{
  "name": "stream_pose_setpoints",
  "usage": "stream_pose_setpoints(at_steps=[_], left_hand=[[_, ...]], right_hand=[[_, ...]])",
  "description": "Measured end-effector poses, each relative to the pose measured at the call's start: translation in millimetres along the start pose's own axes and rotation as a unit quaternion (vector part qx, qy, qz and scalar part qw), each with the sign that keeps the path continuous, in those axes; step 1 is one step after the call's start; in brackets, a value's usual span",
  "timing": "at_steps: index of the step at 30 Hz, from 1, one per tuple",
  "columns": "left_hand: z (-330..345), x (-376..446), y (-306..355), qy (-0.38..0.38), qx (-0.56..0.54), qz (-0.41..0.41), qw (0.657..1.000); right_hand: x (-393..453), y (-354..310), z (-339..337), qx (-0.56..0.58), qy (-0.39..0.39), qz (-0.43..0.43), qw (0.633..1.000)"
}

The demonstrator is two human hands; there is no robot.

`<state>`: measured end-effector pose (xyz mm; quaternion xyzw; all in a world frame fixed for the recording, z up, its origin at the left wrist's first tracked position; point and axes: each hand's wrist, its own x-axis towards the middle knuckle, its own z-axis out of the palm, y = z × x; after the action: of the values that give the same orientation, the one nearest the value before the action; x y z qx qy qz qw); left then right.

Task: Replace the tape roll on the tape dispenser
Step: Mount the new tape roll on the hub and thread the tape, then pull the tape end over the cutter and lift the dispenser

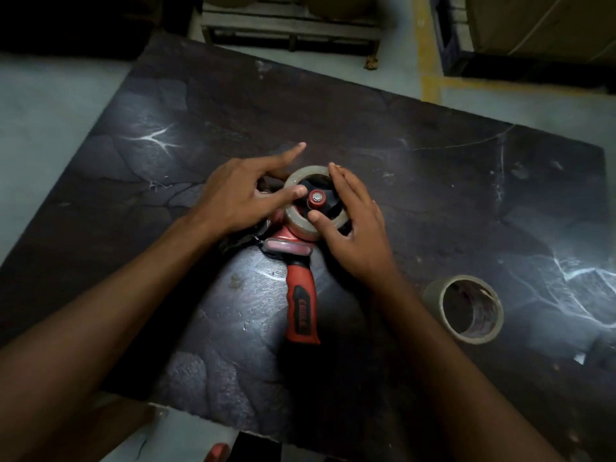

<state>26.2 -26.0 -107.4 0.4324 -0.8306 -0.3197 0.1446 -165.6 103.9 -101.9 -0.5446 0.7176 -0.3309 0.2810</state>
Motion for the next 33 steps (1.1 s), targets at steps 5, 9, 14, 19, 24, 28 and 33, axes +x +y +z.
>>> stream_pose_setpoints(at_steps=[5,9,14,19,24,28,33], left_hand=[[4.7,-67.3,-21.8,0.088,-0.079,-0.004,0.993],[2.8,-104.7,-34.4,0.120,-0.058,0.025,0.991],[9.8,-117.8,-37.3,0.164,-0.061,0.002,0.985],[15.3,-116.8,-36.9,0.195,-0.073,-0.024,0.978],[8.3,-110.7,-38.0,0.170,-0.098,-0.029,0.980],[4.9,-106.2,-38.8,0.153,-0.064,-0.019,0.986],[1.5,-99.2,-38.2,0.125,-0.050,0.035,0.990]], right_hand=[[-41.3,-3.8,9.4,-0.005,0.030,0.026,0.999],[-89.1,-17.4,26.9,-0.024,0.063,0.057,0.996],[-102.8,-34.7,42.3,-0.019,-0.010,0.189,0.982],[-85.1,-30.6,52.5,0.299,-0.116,0.355,0.878],[-77.5,-32.6,49.5,0.449,-0.218,0.352,0.792],[-73.3,-34.9,56.9,0.549,-0.201,0.350,0.732],[-68.6,-41.1,65.5,0.632,-0.218,0.348,0.657]])
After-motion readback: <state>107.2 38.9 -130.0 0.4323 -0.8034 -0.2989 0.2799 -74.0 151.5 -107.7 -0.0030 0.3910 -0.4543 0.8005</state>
